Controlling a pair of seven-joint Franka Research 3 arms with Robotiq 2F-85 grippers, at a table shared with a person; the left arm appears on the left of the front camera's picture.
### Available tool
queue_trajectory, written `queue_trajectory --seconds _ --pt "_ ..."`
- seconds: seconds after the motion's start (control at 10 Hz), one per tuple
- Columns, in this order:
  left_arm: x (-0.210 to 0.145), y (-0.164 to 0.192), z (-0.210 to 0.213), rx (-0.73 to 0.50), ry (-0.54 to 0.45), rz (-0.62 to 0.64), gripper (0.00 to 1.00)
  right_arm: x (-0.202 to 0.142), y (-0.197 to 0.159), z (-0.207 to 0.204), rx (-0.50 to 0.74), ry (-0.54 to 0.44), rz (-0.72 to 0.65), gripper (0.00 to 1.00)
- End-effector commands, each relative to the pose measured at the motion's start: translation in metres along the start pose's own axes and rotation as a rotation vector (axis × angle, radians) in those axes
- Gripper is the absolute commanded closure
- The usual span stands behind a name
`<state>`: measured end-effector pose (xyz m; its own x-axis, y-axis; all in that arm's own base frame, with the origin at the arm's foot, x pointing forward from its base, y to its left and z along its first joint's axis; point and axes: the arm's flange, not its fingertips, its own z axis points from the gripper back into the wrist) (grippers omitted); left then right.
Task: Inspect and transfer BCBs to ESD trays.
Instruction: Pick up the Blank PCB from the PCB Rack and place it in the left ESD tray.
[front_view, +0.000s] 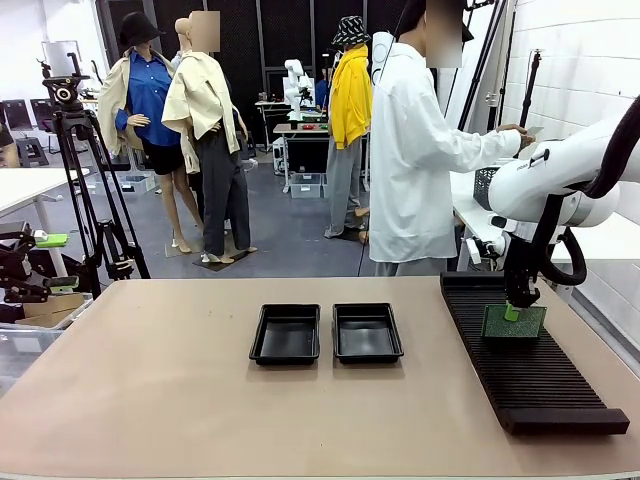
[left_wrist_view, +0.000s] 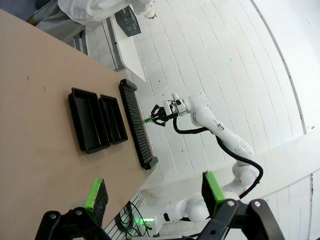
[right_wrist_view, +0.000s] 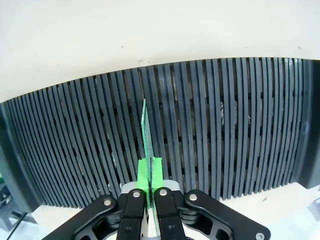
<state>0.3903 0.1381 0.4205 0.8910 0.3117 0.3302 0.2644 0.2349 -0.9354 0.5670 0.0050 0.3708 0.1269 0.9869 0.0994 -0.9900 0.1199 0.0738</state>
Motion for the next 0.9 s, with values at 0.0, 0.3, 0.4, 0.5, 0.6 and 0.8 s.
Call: queue_trajectory --seconds 0.0,0.3,0.4,0.5,0.6,0.8 --pt "-0.001 -0.003 0.002 -0.015 -0.004 0.017 0.0 -0.001 -0.004 0.001 0.032 0.029 -0.018 1.0" --pt "-0.001 -0.003 0.002 -0.015 -0.004 0.017 0.0 0.002 0.004 0.025 0.017 0.009 0.011 1.0" --pt "-0.001 -0.003 0.002 -0.015 -0.004 0.017 0.0 0.004 0.007 0.041 -0.006 0.023 -0.003 1.0" --pt "-0.001 -0.003 0.002 -0.015 -0.004 0.017 0.0 0.006 0.015 0.059 -0.024 0.036 0.006 1.0" --pt "-0.001 -0.003 0.002 -0.015 -0.004 0.017 0.0 0.008 0.023 0.074 -0.046 0.058 0.016 1.0" --pt "-0.001 -0.003 0.002 -0.015 -0.004 0.017 0.0 0.013 0.037 0.1 -0.104 0.087 -0.015 1.0"
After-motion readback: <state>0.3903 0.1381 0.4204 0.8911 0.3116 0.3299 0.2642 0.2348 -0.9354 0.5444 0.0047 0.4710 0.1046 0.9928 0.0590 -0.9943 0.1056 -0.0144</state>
